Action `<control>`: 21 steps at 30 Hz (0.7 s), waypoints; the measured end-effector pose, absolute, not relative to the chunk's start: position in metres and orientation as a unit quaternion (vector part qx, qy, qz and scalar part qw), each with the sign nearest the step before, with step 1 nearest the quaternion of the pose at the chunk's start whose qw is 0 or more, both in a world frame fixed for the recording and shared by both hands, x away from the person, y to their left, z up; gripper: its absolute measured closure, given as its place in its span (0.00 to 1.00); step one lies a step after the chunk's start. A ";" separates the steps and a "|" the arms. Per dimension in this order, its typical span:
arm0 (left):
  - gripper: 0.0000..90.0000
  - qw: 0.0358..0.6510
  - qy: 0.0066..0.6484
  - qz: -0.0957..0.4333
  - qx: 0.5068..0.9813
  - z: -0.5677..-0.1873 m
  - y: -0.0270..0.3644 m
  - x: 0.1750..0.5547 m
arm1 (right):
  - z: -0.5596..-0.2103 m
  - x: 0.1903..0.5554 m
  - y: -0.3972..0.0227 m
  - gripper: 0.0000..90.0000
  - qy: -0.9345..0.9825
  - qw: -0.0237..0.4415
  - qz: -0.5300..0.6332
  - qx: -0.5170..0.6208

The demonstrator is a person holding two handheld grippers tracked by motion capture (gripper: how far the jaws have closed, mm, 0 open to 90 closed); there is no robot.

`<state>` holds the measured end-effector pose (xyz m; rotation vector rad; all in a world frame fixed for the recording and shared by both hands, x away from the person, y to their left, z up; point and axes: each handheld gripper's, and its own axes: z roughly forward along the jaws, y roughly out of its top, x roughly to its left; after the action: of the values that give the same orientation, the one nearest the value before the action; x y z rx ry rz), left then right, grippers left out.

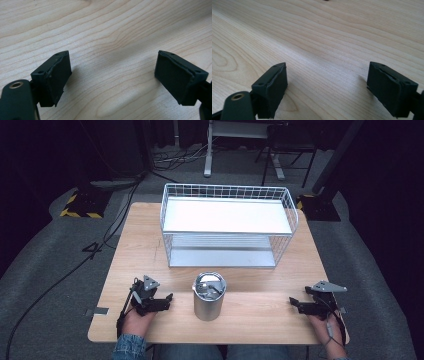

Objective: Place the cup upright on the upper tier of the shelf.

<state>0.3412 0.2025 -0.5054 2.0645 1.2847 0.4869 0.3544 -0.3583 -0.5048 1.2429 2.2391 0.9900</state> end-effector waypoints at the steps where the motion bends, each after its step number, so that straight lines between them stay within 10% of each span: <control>1: 0.16 0.325 0.490 0.185 0.787 -0.505 0.203 0.341 | -0.505 0.354 -0.358 0.19 0.799 0.196 0.354 0.445; 21: 0.17 0.330 0.483 0.181 0.790 -0.504 0.206 0.338 | -0.505 0.354 -0.358 0.20 0.798 0.198 0.353 0.447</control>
<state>0.3380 0.2062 -0.5042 2.0670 1.2632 0.4732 0.3543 -0.3585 -0.5048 1.2499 2.2337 0.9881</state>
